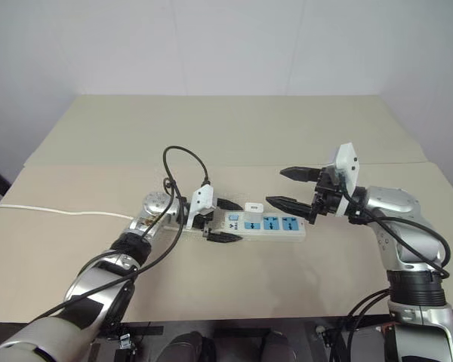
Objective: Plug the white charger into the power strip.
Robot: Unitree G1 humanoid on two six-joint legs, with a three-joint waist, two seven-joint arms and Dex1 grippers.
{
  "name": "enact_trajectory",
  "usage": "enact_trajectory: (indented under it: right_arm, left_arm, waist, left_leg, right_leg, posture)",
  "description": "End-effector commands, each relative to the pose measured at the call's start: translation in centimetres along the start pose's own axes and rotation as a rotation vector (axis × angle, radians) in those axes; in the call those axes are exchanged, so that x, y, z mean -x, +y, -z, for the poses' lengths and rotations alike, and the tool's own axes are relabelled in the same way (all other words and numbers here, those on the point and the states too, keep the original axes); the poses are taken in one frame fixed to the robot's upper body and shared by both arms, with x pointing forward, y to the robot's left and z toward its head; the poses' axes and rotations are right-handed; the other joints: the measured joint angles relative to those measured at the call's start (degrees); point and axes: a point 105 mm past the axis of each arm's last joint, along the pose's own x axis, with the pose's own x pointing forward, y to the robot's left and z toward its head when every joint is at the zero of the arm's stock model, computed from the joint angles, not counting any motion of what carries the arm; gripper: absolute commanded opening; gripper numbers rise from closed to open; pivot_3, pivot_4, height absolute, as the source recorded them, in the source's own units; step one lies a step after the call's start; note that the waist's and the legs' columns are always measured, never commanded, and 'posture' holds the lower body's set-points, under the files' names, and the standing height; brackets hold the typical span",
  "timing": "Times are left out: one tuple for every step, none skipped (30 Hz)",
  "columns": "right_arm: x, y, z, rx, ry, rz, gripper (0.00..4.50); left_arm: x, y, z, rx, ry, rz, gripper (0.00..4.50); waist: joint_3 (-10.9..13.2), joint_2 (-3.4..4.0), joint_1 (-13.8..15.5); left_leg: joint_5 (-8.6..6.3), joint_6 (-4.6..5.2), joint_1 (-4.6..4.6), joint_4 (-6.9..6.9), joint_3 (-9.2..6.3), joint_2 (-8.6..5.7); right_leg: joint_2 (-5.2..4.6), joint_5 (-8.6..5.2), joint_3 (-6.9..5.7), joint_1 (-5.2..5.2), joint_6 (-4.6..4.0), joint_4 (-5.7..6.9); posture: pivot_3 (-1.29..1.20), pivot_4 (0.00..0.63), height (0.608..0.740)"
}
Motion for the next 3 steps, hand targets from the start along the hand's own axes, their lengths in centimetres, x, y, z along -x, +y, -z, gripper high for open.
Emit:
enact_trajectory:
  right_arm:
    - [0.3, -0.2, -1.4, 0.034, -0.056, 0.026, 4.5]
    - [0.3, -0.2, -1.4, 0.026, -0.061, 0.031, 4.5]
    - [0.4, -0.2, -1.3, 0.019, -0.063, 0.035, 4.5]
  left_arm:
    - [3.3, 1.1, -2.9, -0.04, -0.054, -0.019, 4.48]
    - [4.2, 1.2, -3.3, -0.043, -0.057, -0.029, 4.48]
    - [5.0, 1.2, -3.7, -0.039, -0.062, -0.034, 4.48]
  waist:
    - [0.0, 0.0, -0.3]
    - [0.0, 0.0, -0.5]
    - [0.0, 0.0, -0.5]
  left_leg:
    - [0.0, 0.0, 0.0, -0.01, 0.0, 0.01]
    - [0.0, 0.0, 0.01, -0.01, 0.01, 0.01]
    - [0.0, 0.0, 0.01, -0.01, 0.01, 0.02]
  right_leg:
    - [0.01, 0.0, 0.0, 0.0, 0.0, 0.0]
    - [0.01, 0.0, 0.0, -0.01, 0.0, 0.0]
    - [0.01, 0.0, 0.0, -0.01, 0.0, 0.01]
  posture:
    - [0.0, 0.15, 0.74]
    - [0.0, 0.15, 0.74]
    - [0.0, 0.15, 0.74]
